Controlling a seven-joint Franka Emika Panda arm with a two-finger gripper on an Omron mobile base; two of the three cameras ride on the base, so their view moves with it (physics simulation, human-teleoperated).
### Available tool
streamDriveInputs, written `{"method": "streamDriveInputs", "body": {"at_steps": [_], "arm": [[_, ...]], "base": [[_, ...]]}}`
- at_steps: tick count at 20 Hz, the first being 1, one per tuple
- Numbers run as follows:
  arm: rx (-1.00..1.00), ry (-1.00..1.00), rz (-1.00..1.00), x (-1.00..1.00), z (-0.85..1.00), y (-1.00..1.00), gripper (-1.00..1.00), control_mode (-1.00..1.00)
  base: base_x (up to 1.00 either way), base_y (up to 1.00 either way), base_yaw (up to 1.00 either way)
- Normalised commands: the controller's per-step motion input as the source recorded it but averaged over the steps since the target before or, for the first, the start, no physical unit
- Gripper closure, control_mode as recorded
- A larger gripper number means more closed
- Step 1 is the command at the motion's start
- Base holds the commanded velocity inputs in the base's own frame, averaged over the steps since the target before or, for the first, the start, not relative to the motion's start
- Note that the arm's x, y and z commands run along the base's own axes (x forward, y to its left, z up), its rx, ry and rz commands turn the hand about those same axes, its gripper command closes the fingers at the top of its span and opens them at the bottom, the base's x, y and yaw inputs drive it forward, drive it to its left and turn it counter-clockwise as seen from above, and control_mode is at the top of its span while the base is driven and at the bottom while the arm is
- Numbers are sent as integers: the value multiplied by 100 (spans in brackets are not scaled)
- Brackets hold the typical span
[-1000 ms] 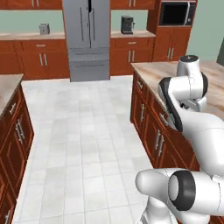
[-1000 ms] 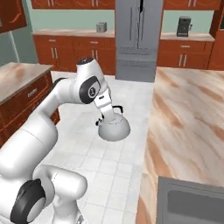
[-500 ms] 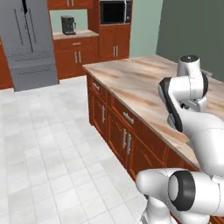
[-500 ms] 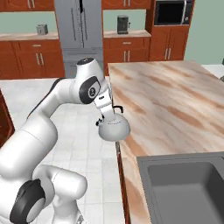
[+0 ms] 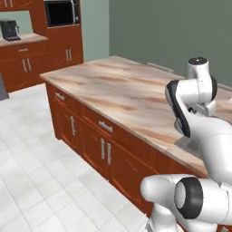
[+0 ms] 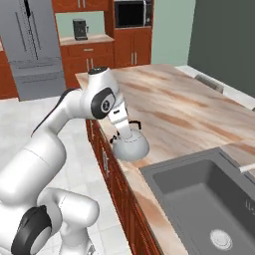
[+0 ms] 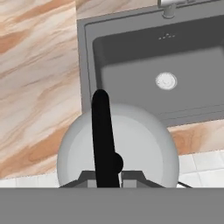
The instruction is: The kettle is done boiling. Turn off the stove, then wait for 300 timesteps before moving the kettle to the dining table.
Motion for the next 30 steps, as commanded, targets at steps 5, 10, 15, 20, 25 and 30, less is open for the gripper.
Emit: {"method": "streamDriveInputs", "body": {"at_steps": [5, 10, 15, 20, 25, 30], "arm": [[0, 0, 0, 0, 0, 0, 100, 100], [0, 0, 0, 0, 0, 0, 100, 100], [0, 0, 0, 0, 0, 0, 100, 100], [0, 0, 0, 0, 0, 0, 100, 100], [0, 0, 0, 0, 0, 0, 100, 100], [0, 0, 0, 0, 0, 0, 100, 100]], "base": [[41, 76, -41], [48, 80, -35], [46, 79, -34], [35, 84, -35], [25, 85, -36], [23, 91, -39]]}}
